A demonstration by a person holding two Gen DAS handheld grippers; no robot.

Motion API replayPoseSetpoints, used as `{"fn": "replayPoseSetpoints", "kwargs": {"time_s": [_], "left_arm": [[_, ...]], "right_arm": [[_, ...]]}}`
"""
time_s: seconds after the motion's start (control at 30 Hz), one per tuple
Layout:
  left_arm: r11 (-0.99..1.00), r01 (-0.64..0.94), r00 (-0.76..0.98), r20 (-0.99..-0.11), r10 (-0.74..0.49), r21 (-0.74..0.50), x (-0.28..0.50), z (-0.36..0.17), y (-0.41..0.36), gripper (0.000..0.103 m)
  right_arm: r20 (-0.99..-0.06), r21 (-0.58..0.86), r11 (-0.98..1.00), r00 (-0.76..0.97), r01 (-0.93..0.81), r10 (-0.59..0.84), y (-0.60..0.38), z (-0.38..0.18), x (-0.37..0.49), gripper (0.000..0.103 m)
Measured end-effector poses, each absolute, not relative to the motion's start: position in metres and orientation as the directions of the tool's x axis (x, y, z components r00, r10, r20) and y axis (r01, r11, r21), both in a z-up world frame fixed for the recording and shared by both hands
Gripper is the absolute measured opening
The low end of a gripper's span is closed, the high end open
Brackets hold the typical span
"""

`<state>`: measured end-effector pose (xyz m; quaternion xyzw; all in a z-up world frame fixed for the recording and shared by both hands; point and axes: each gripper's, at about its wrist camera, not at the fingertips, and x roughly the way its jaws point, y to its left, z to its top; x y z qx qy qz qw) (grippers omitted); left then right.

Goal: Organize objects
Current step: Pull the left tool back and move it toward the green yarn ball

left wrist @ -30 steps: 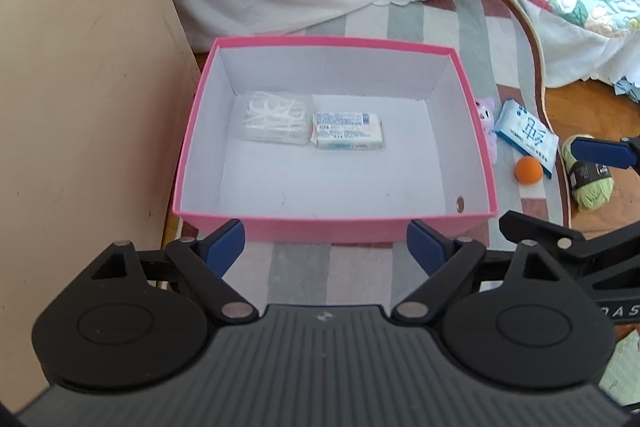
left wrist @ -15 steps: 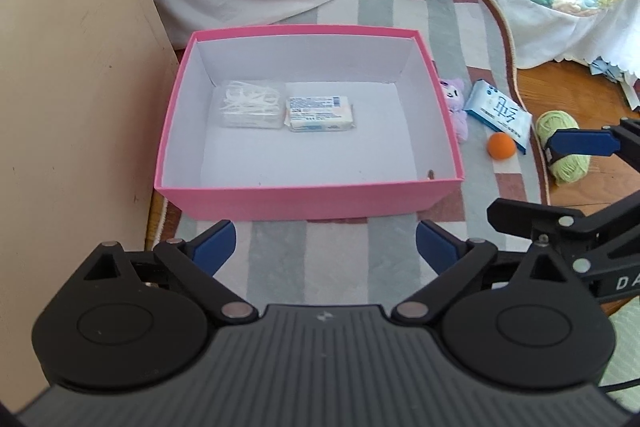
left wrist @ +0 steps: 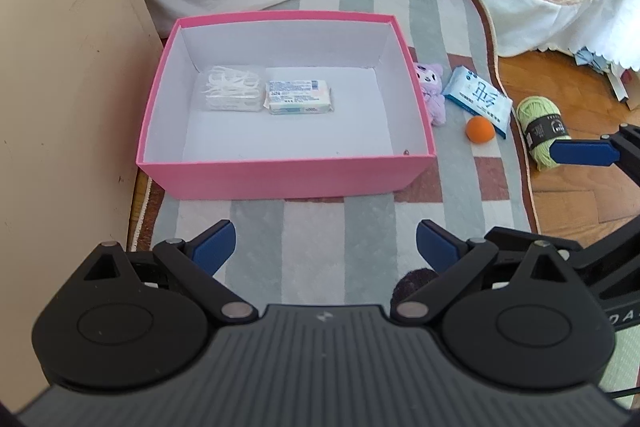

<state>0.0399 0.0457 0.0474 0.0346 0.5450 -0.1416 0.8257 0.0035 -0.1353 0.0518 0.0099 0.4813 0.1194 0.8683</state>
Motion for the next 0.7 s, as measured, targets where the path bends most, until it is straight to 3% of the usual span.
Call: {"fn": "replayPoseSetpoints", "kwargs": {"time_s": [0.7], "left_arm": [[0.941, 0.315, 0.304, -0.927, -0.222, -0.122, 0.009, 0.04, 0.014, 0.098]], "right_arm": [[-0.842, 0.039, 0.979, 0.522, -0.198, 0.139, -0.159, 0.045, -0.04, 0.103]]}}
